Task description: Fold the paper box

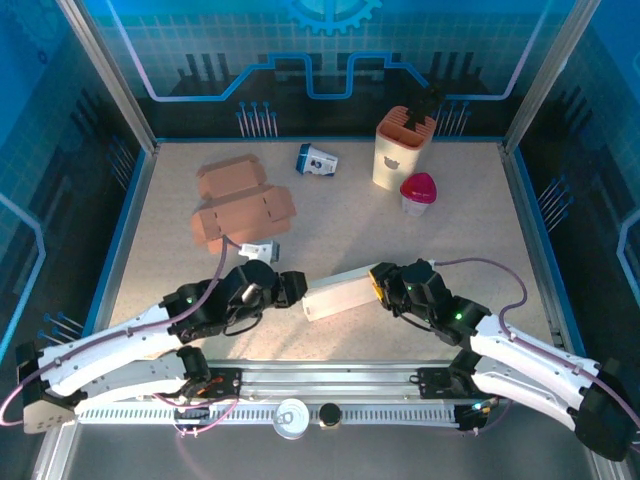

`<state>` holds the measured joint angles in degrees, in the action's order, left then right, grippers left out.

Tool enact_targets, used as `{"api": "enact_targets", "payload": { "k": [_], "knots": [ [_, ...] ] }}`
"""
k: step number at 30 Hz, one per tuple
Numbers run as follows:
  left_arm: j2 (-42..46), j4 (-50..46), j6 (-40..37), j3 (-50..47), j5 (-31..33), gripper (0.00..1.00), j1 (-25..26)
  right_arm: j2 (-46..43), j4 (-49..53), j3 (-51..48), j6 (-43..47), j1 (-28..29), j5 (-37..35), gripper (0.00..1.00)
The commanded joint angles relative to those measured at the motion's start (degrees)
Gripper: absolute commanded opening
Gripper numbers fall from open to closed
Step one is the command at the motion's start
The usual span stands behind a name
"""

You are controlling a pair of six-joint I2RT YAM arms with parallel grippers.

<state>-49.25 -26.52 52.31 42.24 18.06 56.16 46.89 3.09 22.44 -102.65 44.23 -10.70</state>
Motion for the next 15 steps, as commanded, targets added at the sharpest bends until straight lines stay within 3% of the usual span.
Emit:
{"api": "enact_targets", "payload": {
  "k": [1, 6, 15],
  "knots": [
    [0.7, 7.1, 5.4, -4.8, -8.6, 0.49, -3.1, 0.8, 4.5, -2.0, -0.3, 0.7, -1.4, 0.39],
    [-1.4, 10.3, 7.1, -6.6, -11.3, 0.48, -3.4, 0.2, 4.8, -2.1, -0.1, 0.7, -1.3, 0.39],
    [0.0, 11.2, 8.7, -9.4, -10.5, 0.47, -4.3, 0.3, 4.0, -2.6, 0.0, 0.8, -1.0, 0.38]
  ]
}}
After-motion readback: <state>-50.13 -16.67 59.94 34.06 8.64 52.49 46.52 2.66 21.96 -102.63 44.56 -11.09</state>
